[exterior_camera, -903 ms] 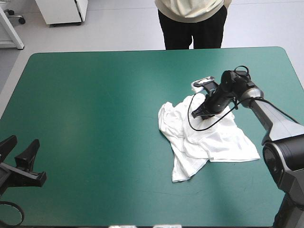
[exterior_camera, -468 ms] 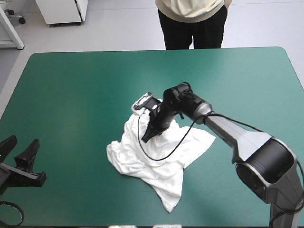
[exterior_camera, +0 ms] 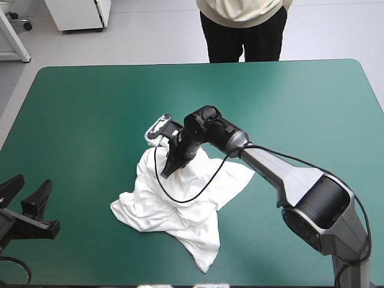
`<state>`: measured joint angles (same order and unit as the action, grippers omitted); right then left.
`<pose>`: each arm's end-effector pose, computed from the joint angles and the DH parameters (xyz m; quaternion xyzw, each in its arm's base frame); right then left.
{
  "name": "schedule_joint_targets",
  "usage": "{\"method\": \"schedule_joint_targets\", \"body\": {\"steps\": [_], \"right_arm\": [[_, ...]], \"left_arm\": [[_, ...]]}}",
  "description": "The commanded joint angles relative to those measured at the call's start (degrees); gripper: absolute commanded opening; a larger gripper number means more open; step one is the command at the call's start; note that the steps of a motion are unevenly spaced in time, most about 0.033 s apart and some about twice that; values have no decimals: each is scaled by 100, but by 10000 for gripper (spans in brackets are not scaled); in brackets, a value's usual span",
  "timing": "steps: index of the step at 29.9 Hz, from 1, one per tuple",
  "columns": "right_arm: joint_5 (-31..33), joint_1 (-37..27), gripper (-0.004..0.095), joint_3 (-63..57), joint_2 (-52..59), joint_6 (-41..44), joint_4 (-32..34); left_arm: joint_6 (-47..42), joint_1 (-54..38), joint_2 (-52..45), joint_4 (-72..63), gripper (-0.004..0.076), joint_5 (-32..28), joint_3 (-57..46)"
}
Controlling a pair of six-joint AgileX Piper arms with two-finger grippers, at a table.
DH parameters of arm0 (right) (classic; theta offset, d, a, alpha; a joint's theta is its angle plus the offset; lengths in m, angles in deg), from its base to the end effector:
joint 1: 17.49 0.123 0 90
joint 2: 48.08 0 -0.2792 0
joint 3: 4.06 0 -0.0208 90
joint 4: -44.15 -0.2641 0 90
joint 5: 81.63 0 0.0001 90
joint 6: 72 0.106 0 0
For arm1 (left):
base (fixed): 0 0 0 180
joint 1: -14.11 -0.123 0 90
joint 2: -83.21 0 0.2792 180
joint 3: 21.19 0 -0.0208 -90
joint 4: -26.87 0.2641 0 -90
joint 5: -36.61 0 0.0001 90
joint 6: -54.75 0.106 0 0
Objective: Fold the cloth
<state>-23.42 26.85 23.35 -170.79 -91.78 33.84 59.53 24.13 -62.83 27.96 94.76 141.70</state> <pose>0.3199 0.3352 0.2608 -0.4904 0.8368 0.1318 0.2048 0.0602 -0.0089 0.4261 0.1044 0.8085 -0.0170 0.5789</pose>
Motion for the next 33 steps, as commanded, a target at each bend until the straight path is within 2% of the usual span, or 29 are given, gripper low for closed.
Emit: {"method": "schedule_joint_targets", "body": {"steps": [1,3,4,7,10,12,19,22,27,33], "right_arm": [[60,-196,499,556,336,24,-75],[391,-264,611,743,336,24,-187],[613,-277,633,840,336,24,-229],[1353,-351,619,1081,407,224,-206],[1343,-419,577,942,845,562,-193],[1343,-457,540,811,1241,678,-174],[1343,-815,499,-227,2958,1043,719],[1342,-1046,499,-805,3750,1095,787],[1332,-1073,499,-1327,4614,1166,899],[1332,-1073,499,-1402,4980,1346,958]], "left_arm": [[-60,16,75,-172,384,-255,138],[-60,16,75,-172,384,-230,127],[-60,16,75,-172,384,-230,110],[-173,16,89,-109,384,-24,30],[-549,16,151,112,384,557,-149],[-718,16,164,109,386,697,-361],[-802,16,277,-599,386,134,-1219],[-478,16,610,-928,386,58,-1467],[-14,16,1675,-905,426,60,-1537],[250,16,2948,-889,467,-297,-1537]]}}
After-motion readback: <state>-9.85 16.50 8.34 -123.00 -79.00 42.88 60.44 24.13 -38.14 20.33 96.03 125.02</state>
